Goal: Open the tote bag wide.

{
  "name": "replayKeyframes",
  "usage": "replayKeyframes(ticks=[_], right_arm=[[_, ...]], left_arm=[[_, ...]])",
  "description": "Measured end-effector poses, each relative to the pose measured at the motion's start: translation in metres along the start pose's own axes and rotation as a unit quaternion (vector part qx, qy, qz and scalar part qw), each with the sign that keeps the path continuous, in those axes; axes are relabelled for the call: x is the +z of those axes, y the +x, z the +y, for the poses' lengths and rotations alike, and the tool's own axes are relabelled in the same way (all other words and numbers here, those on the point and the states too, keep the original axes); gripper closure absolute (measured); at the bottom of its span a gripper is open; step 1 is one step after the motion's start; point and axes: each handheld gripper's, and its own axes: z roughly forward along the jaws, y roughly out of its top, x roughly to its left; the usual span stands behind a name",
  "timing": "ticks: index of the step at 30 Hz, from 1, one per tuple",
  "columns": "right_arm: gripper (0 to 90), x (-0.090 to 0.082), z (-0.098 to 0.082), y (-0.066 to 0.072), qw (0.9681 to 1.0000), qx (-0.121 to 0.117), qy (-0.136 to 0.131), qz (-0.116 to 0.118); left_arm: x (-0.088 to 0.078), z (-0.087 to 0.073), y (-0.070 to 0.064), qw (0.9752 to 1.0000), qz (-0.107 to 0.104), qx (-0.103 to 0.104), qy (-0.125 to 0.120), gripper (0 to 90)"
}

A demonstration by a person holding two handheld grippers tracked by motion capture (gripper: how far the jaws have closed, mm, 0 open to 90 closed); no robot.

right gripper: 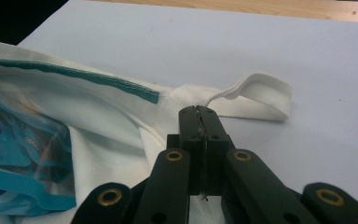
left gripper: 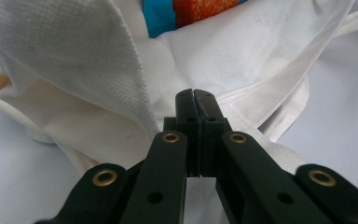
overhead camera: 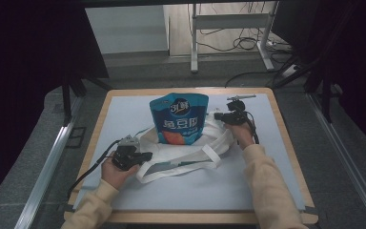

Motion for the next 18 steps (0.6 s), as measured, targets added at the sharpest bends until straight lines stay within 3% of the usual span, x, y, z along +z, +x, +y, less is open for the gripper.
replayKeyframes(ticks=[6,12,18], right_arm=[[89.0,0.004,-0.003,0.0,0.9998,-0.012,0.007,-0.012],[88.9,0.005,-0.005,-0.001,0.9999,-0.008,0.007,-0.01],[88.9,-0.012,0.001,0.006,0.9997,-0.013,-0.019,0.002]], left_arm=[[0.002,-0.001,0.0,1.0,0.004,0.003,0.002,90.0],[0.002,-0.001,0.0,1.0,0.004,0.002,0.0,90.0],[-0.011,0.007,-0.005,0.999,-0.001,0.01,-0.043,90.0]])
